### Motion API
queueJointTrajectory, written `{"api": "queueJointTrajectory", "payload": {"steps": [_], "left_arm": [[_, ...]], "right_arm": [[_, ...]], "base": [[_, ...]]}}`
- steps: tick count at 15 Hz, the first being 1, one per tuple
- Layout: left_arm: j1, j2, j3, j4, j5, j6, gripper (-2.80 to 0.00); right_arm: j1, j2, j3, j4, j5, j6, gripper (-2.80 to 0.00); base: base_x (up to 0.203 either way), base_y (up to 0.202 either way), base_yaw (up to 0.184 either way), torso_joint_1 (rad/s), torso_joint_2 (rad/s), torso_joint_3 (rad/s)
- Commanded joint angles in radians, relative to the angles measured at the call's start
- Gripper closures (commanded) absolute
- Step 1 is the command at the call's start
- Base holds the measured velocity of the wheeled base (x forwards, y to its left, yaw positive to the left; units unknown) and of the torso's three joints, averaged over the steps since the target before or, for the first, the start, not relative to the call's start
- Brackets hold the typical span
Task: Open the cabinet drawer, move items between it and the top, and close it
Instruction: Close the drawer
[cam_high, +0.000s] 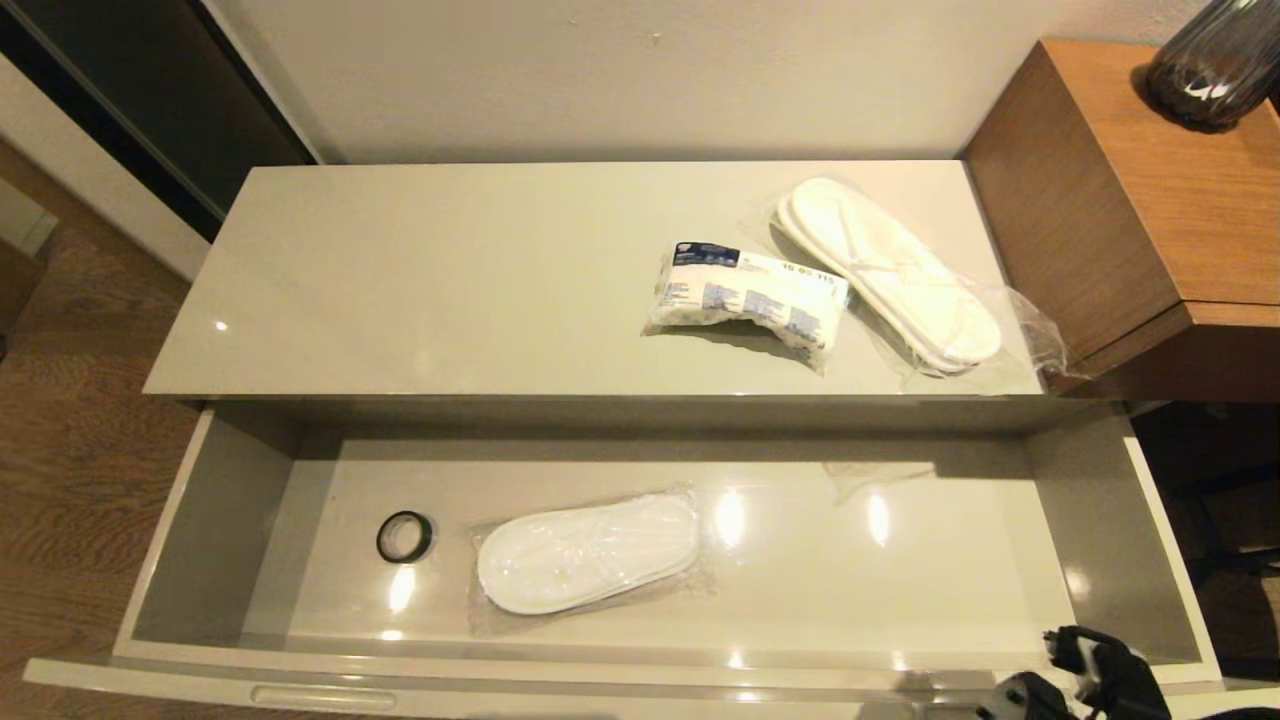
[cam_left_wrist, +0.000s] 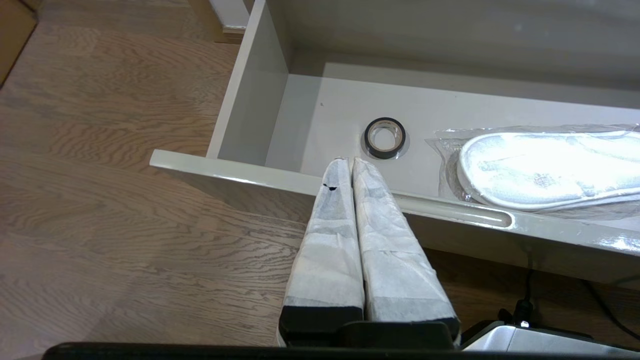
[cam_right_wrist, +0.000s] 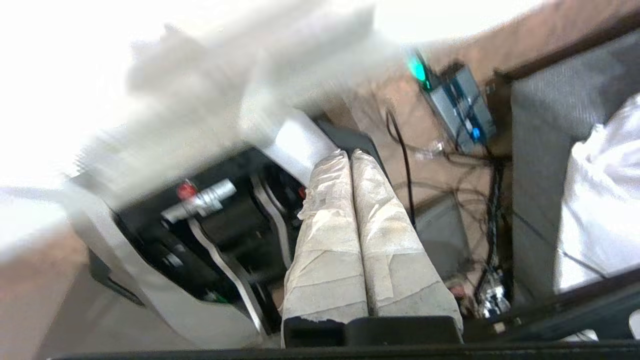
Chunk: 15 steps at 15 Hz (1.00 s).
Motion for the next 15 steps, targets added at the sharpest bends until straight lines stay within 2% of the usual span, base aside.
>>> {"api": "queueJointTrajectory", "payload": {"steps": [1, 3, 7, 10, 15], "left_arm": [[0.000, -0.039, 0.003, 0.000, 0.001, 0.000, 0.00], [0.000, -0.039, 0.003, 0.000, 0.001, 0.000, 0.00], [0.000, -0.039, 0.003, 0.000, 0.001, 0.000, 0.00], [0.000, -0.039, 0.003, 0.000, 0.001, 0.000, 0.00], [0.000, -0.039, 0.003, 0.000, 0.001, 0.000, 0.00]], "right_arm": [[-0.045, -0.044, -0.056, 0.040, -0.006, -0.016, 0.00], [-0.096, -0.062, -0.082, 0.056, -0.006, -0.068, 0.00], [-0.141, -0.032, -0.100, 0.050, -0.006, -0.093, 0.00], [-0.193, -0.037, -0.167, 0.058, -0.006, -0.141, 0.00], [-0.390, -0.027, -0.349, 0.050, 0.000, -0.331, 0.00]], "base": [[0.000, 0.000, 0.000, 0.000, 0.00, 0.000], [0.000, 0.000, 0.000, 0.000, 0.00, 0.000], [0.000, 0.000, 0.000, 0.000, 0.00, 0.000], [0.000, 0.000, 0.000, 0.000, 0.00, 0.000], [0.000, 0.000, 0.000, 0.000, 0.00, 0.000]]}}
